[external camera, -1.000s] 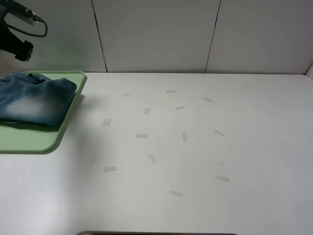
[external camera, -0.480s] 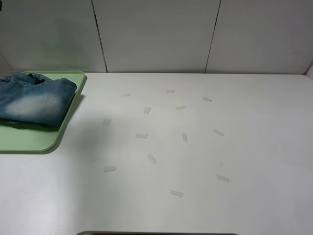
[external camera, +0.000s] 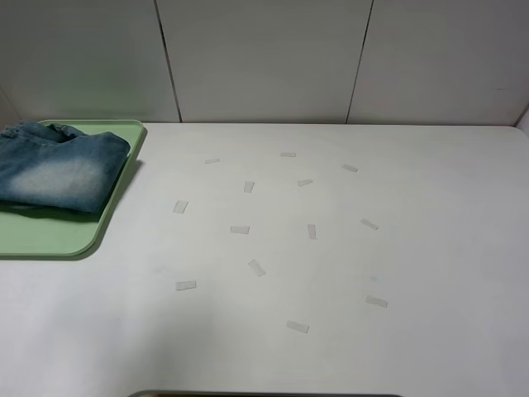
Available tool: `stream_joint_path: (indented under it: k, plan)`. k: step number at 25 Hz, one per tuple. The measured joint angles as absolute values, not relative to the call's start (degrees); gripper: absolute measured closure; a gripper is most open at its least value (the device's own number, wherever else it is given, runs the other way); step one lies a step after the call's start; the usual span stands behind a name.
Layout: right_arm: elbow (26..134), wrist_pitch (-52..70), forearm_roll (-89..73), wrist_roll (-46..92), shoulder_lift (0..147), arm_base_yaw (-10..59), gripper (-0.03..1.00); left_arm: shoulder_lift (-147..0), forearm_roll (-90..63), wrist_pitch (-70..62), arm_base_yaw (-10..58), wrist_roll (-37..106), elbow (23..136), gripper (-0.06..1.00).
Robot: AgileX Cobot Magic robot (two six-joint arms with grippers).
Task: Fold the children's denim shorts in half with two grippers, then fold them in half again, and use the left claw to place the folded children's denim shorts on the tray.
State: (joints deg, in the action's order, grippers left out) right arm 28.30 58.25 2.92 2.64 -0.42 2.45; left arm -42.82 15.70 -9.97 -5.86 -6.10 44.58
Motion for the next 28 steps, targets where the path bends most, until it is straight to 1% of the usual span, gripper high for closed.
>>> stream_joint_path:
  k: [6, 10, 14, 20, 24, 28]
  plan:
    - [28.3, 58.2, 2.9, 2.6, -0.4, 2.4, 0.27, -24.5, 15.7, -17.7, -5.7, -8.7, 38.9, -0.05]
    - [28.3, 58.2, 2.9, 2.6, -0.4, 2.4, 0.27, -16.4, 15.7, -25.0, -2.5, -9.0, 38.6, -0.05]
    - [28.3, 58.2, 2.9, 2.6, -0.4, 2.4, 0.27, -11.7, 15.6, -33.4, 2.5, -8.5, 38.6, -0.05]
    - [28.3, 58.2, 2.9, 2.6, -0.4, 2.4, 0.27, -8.9, 12.6, -43.2, 9.2, -8.0, 38.5, -0.05]
    - [28.3, 58.2, 2.9, 2.6, -0.4, 2.4, 0.27, -6.5, 10.7, -48.3, 10.1, -8.0, 37.9, -0.05]
    - [28.3, 58.2, 2.9, 2.6, -0.4, 2.4, 0.27, -1.2, 9.7, -50.1, 10.1, -8.0, 36.1, -0.05]
